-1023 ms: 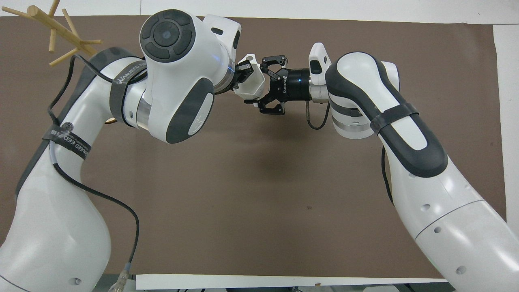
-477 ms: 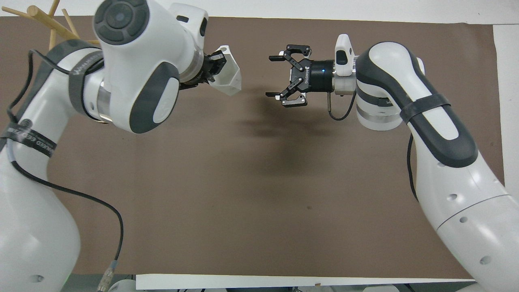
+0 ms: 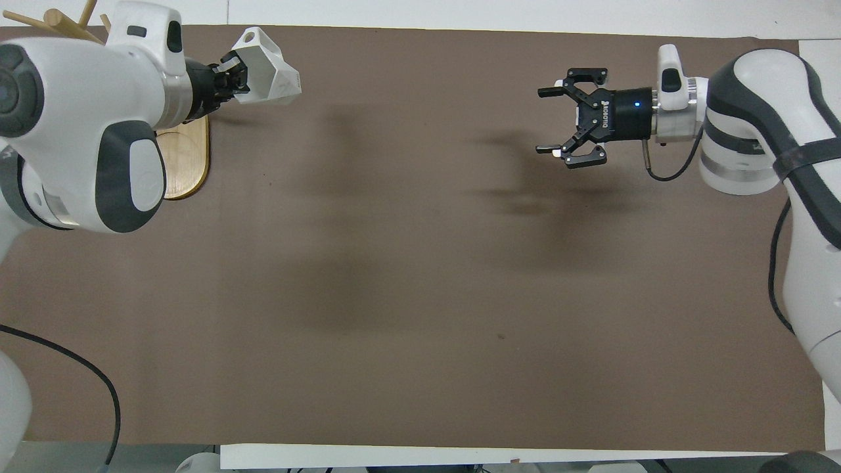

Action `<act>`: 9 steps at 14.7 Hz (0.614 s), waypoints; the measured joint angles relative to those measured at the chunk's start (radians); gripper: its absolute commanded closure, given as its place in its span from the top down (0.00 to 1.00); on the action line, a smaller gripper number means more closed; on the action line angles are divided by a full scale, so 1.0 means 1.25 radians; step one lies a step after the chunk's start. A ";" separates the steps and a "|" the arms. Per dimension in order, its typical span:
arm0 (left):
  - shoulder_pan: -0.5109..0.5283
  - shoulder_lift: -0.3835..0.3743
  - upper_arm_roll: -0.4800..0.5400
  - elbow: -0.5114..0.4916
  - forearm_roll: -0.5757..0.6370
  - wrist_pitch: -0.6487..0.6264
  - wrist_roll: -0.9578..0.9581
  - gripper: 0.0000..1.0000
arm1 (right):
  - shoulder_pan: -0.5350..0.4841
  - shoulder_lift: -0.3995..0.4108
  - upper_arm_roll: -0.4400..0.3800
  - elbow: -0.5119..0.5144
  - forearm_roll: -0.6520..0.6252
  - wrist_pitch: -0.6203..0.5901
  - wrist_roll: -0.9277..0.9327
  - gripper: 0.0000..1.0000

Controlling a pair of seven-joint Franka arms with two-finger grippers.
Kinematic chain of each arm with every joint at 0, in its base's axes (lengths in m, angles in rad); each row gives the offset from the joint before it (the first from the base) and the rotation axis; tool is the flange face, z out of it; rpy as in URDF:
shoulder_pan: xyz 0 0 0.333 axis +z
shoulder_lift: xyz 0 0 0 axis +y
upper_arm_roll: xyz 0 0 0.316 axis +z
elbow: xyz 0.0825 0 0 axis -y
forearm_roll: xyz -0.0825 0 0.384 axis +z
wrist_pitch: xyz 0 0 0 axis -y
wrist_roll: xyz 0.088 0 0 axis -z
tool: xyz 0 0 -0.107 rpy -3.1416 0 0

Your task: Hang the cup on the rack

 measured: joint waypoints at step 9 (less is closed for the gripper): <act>0.066 -0.055 0.000 -0.213 -0.026 0.306 0.000 0.00 | -0.012 -0.212 0.005 0.022 -0.481 -0.058 0.689 1.00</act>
